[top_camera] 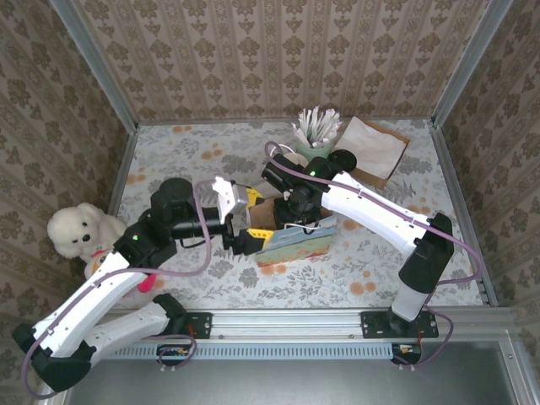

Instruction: Pack the takeout coffee

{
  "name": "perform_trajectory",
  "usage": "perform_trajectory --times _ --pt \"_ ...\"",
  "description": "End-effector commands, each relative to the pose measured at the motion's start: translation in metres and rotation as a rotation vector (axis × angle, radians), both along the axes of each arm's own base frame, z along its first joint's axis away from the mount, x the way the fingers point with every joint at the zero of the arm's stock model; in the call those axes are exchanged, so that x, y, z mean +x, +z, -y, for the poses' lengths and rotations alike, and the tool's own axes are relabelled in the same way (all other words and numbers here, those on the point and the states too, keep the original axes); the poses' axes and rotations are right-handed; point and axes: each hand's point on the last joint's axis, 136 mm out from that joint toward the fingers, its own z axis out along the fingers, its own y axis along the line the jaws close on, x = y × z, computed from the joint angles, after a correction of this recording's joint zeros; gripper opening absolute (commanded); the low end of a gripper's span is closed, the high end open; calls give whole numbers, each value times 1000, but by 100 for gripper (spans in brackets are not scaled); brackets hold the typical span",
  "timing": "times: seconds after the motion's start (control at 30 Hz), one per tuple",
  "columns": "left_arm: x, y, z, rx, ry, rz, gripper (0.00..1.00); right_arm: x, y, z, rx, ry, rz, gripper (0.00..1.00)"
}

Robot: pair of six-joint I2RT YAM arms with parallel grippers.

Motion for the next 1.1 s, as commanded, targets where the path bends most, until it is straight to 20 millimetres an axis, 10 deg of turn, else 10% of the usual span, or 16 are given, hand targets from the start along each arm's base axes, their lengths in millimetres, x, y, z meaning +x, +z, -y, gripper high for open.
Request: perform_trajectory --times 0.0,0.27,0.73,1.07 --pt "-5 18 9 -58 -38 234 87 -4 4 6 -14 2 -16 45" --pt "-22 -4 42 41 -166 311 74 -3 1 5 -11 -9 -19 45" --pt "-30 -17 45 70 -229 254 14 -3 -2 4 -18 -17 -27 45" --pt "-41 -11 43 55 -280 247 8 -3 -16 6 -65 -23 -47 45"
